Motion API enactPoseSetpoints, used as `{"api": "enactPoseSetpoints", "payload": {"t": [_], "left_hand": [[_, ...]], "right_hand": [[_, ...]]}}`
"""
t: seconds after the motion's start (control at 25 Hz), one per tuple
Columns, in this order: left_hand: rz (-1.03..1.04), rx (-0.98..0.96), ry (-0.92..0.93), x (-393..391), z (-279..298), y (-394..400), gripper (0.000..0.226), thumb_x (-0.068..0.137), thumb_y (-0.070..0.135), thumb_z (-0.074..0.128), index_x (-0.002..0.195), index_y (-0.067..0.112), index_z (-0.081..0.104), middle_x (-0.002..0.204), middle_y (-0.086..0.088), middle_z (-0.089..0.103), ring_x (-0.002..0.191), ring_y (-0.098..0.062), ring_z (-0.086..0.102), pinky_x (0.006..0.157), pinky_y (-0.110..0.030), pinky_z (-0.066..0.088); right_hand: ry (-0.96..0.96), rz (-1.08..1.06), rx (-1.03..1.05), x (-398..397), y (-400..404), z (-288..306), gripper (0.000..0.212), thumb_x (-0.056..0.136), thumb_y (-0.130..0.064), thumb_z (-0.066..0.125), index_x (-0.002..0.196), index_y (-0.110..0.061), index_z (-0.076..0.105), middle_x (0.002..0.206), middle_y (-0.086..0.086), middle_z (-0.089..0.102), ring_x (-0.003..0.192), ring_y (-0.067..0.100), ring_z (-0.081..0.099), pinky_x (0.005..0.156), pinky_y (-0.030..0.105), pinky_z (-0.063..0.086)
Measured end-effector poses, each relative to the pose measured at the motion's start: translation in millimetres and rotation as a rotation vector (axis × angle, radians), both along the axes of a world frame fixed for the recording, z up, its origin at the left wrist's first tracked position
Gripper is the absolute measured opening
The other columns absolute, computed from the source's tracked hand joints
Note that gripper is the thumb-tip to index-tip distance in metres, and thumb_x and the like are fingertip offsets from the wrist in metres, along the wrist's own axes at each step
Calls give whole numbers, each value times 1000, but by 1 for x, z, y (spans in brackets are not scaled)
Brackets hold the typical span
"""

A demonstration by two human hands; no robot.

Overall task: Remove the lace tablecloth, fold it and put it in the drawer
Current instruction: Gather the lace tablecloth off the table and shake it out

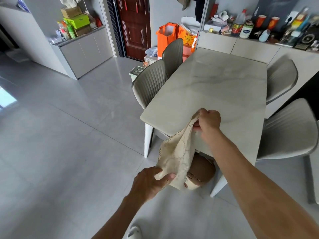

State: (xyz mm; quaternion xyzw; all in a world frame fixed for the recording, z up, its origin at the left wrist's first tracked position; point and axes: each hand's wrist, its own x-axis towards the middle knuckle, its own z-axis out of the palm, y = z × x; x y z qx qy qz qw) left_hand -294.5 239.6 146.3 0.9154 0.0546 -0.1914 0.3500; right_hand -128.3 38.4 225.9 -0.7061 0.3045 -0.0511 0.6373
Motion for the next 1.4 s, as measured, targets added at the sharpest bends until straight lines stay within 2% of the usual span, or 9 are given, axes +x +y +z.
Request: {"api": "enactPoseSetpoints", "payload": {"t": [0.16,0.28,0.4,0.56,0.64,0.8,1.04,1.2,1.4], "left_hand": [[43,30,-22,-3,0,-17,82,62,94,45,118,36,64,114,7,72,108,-20,65,86,-31,46],[106,226,-167,2,2,-19,32,88,48,51,87,22,69,87,-3,70,90,-32,68,75,-32,48],[45,267,-213,21,12,2,25,88,29,54,75,15,69,76,-7,69,75,-30,67,69,-32,50],[-69,150,-323,64,42,44,20,67,24,69,54,12,60,47,-4,51,43,-14,40,47,-21,36],[-180,159,-345,83,57,53,11,64,23,73,62,13,71,52,-3,61,45,-14,49,49,-24,41],[-357,184,-303,106,79,46,6,63,22,73,59,18,70,52,-3,61,43,-8,47,45,-26,41],[-452,193,-312,119,103,38,5,63,18,71,65,14,74,57,-7,64,47,-12,50,47,-31,44],[-431,168,-327,118,123,51,11,63,11,73,60,22,73,50,9,59,44,-6,47,45,-20,38],[-442,194,-343,120,145,73,11,62,12,73,59,22,70,55,6,62,50,-6,50,50,-20,39]], "right_hand": [[-19,-57,56,-2,-7,2,25,100,-16,47,85,-1,59,80,21,70,59,31,73,53,39,62],[-18,-80,114,-4,-11,2,27,101,-17,47,90,4,61,78,23,71,57,30,74,52,36,61],[5,-64,-52,-7,-22,-1,31,101,-22,48,83,0,61,69,17,69,50,26,72,54,38,63],[115,103,-547,-21,-53,-12,47,95,-35,43,70,-2,66,65,14,71,60,33,71,70,48,61],[239,210,-711,-31,-69,-19,47,91,-39,43,72,-4,68,70,12,73,63,32,70,72,45,61],[397,377,-699,-49,-91,-40,15,84,-25,62,86,-10,58,75,7,72,65,28,73,70,44,63],[70,678,-813,-78,-92,-83,21,80,2,56,76,-19,58,74,2,67,76,32,64,65,35,48],[-18,819,-766,-81,-93,-91,42,83,9,51,97,-20,78,115,-6,72,109,20,64,92,30,48],[95,1015,-943,-77,-85,-86,47,92,-22,58,138,-31,56,139,-5,56,126,22,52,100,36,45]]}}
